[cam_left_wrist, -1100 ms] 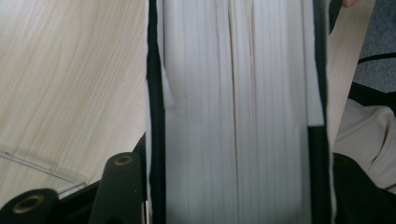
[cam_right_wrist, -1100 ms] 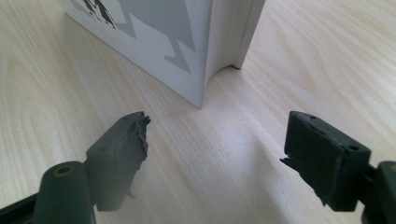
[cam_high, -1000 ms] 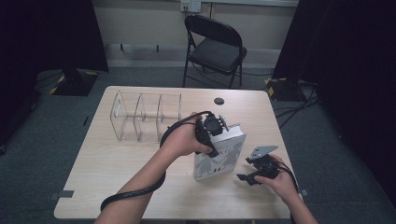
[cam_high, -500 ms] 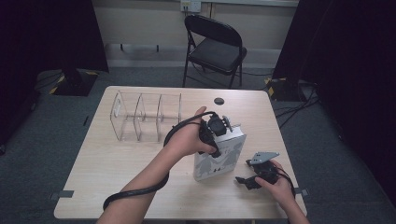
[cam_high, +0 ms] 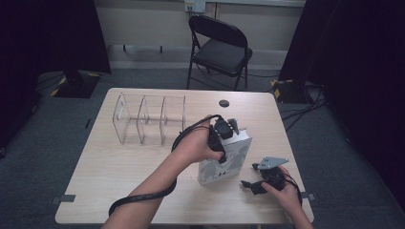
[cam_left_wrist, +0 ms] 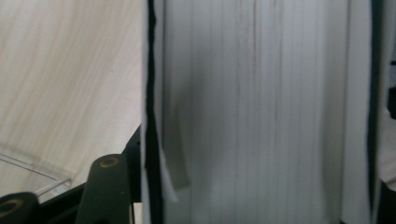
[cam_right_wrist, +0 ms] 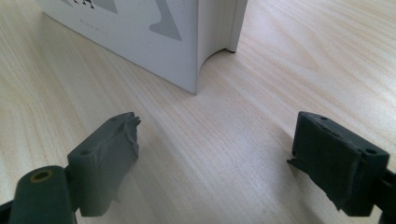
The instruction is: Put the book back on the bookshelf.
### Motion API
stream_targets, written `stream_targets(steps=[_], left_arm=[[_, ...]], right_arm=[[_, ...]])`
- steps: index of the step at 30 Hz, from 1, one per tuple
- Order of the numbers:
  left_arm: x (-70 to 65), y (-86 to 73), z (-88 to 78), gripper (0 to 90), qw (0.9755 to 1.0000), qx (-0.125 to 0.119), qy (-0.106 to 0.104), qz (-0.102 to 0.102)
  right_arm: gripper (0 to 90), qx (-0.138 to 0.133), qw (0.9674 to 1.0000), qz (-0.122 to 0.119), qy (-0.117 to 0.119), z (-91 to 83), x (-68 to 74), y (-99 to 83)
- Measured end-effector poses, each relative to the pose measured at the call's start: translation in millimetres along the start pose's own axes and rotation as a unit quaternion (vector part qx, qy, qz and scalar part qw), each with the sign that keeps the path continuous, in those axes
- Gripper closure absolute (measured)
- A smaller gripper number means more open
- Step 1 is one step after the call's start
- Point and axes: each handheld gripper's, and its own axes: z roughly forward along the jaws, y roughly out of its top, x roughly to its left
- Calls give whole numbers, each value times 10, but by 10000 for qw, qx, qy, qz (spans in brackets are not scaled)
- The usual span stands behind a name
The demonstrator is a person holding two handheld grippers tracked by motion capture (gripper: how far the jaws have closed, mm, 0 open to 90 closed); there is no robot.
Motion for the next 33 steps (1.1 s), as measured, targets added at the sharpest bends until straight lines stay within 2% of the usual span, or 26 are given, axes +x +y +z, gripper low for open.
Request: stream_targets(steps=[5, 7, 9, 10, 11, 14, 17, 20, 21, 23, 24, 27, 28, 33], left_arm=[[-23, 4, 2, 356, 9999, 38, -4, 106], [0, -5, 4, 348, 9998, -38, -142, 117], [0, -10, 14, 343, 9998, -89, -177, 89], [0, 0, 3, 357, 9998, 36, -171, 128], [-9, 3, 6, 365, 9998, 49, -167, 90], [-42, 19, -1, 407, 9997, 176, 50, 147], [-57, 20, -17, 432, 9996, 173, 43, 203], [-77, 16, -39, 466, 9999, 172, 5, 10], [-81, 8, -77, 493, 9999, 100, -84, -77], [-92, -4, -87, 516, 9999, 110, -48, -104], [-88, -6, -95, 518, 9999, 131, -26, -25], [-97, -15, -104, 522, 9998, 121, -21, -154], [-104, -21, -102, 524, 9996, 105, -40, -252], [-86, -8, -162, 526, 9993, 177, -61, -315]], right_arm=[[133, 1, 10000, 7, 2, 0, 1, 0], [133, 1, 10000, -2, 3, 0, 0, 0], [133, -10, 10000, 1, 11, 2, -1, -1], [133, -1, 10000, 10, 6, 0, 1, 0], [133, -12, 10000, 12, 14, 2, 1, -1], [133, 4, 10000, 7, 5, -1, 1, 0], [133, 2, 10000, 9, 3, 0, 1, 0], [133, 1, 10000, 9, 6, 0, 0, 0], [133, 1, 10000, 8, 5, 0, 0, 0], [133, 0, 10000, 8, 11, 0, -1, 0], [134, 1, 10000, 6, 6, 0, 0, 0], [134, -11, 10000, 14, 11, 2, 0, 0], [133, 1, 10000, 10, 3, -1, 0, 0], [134, 0, 10000, 10, 8, 0, 0, 0]])
